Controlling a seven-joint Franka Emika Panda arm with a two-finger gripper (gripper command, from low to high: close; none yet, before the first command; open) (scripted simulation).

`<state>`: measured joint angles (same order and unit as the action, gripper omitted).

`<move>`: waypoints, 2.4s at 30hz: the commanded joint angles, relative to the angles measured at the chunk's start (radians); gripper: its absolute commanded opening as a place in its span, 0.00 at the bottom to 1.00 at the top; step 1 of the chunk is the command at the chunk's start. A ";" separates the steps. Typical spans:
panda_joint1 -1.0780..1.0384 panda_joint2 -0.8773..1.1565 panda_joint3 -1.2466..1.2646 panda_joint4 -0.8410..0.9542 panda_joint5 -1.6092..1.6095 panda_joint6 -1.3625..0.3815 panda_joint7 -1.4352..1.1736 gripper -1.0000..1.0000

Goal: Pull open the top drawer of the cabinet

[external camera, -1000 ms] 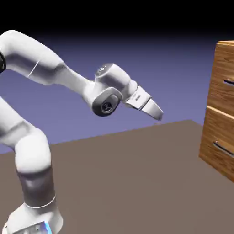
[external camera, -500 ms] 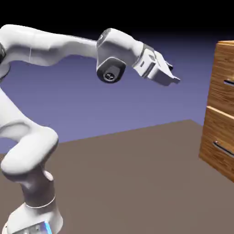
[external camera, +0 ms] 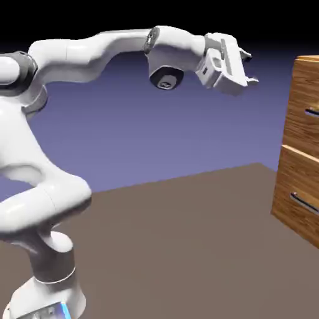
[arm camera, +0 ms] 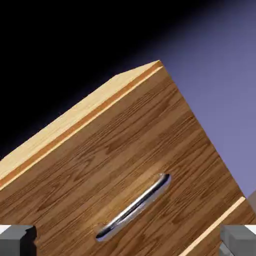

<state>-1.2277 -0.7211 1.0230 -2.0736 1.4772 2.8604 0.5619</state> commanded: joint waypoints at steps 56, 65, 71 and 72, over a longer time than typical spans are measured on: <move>-0.847 -0.045 0.730 0.384 1.271 -0.219 -0.231 0.00; -0.524 0.047 0.488 0.086 1.281 -0.285 -0.330 0.00; -0.337 0.142 0.348 -0.027 1.304 -0.285 -0.458 0.00; -0.324 0.176 0.344 -0.025 1.315 -0.275 -0.502 0.00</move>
<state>-1.5518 -0.5451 1.3670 -2.0984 2.7924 2.5849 0.0596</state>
